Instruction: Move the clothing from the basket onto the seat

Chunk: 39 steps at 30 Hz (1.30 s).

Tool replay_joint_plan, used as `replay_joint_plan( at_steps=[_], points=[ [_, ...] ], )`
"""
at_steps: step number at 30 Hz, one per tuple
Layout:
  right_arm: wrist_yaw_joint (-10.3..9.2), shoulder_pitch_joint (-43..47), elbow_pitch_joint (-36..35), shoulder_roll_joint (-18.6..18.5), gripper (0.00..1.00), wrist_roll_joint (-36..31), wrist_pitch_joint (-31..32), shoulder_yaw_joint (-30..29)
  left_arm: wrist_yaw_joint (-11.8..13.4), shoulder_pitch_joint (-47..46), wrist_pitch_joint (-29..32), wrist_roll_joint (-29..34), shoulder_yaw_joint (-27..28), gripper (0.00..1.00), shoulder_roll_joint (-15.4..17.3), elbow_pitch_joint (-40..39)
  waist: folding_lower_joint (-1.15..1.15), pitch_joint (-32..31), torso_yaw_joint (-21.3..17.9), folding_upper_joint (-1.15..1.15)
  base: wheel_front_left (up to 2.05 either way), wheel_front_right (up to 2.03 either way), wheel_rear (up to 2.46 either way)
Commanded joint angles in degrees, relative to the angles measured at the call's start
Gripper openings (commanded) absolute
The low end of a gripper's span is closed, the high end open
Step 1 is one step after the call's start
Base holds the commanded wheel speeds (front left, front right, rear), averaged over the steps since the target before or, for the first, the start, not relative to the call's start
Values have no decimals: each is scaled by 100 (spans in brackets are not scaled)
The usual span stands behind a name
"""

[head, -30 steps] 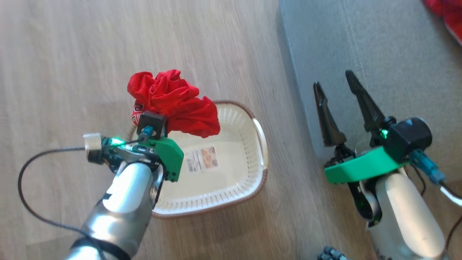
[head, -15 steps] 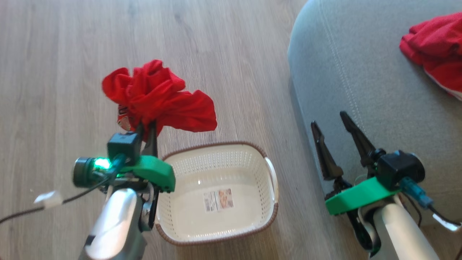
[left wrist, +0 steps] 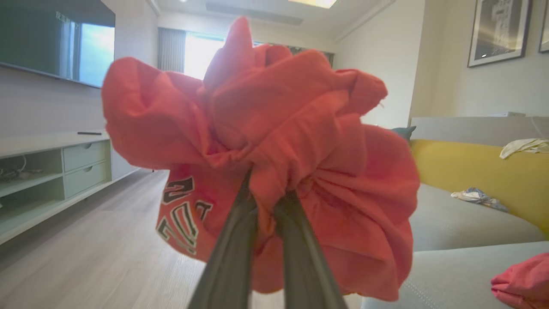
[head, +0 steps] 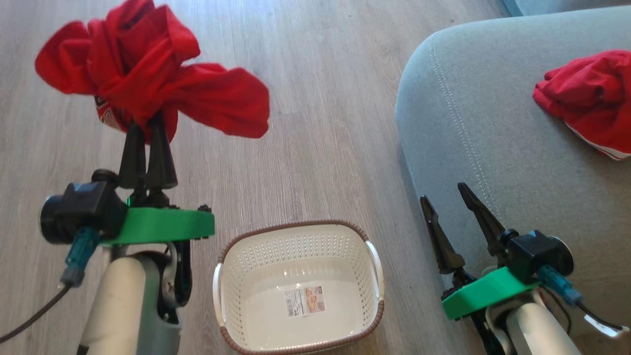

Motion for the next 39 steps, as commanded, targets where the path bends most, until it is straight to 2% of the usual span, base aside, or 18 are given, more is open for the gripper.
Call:
replay_joint_plan(
  at_steps=[1,4,10,23,39],
  points=[
    [-1,-77,-182,-36,100,35,-37,115,0,-93,-54,-43,104,0,48,-321,1,-16,12,0,0,0,0],
    [-1,-54,-182,-39,100,33,-37,122,-35,-60,-54,-81,-57,0,47,-527,1,-45,27,0,0,0,0],
    [-1,-54,-202,7,100,44,-37,110,-326,95,-54,-84,-584,0,47,-453,1,-81,28,0,0,0,0],
    [-1,-20,-214,26,100,23,-37,120,-803,315,-54,-20,-1797,0,46,585,1,-75,103,0,0,0,0],
    [-1,-29,-210,-6,100,24,-37,133,-796,225,-54,-22,-1867,0,46,836,1,-63,121,0,0,0,0]
  ],
)
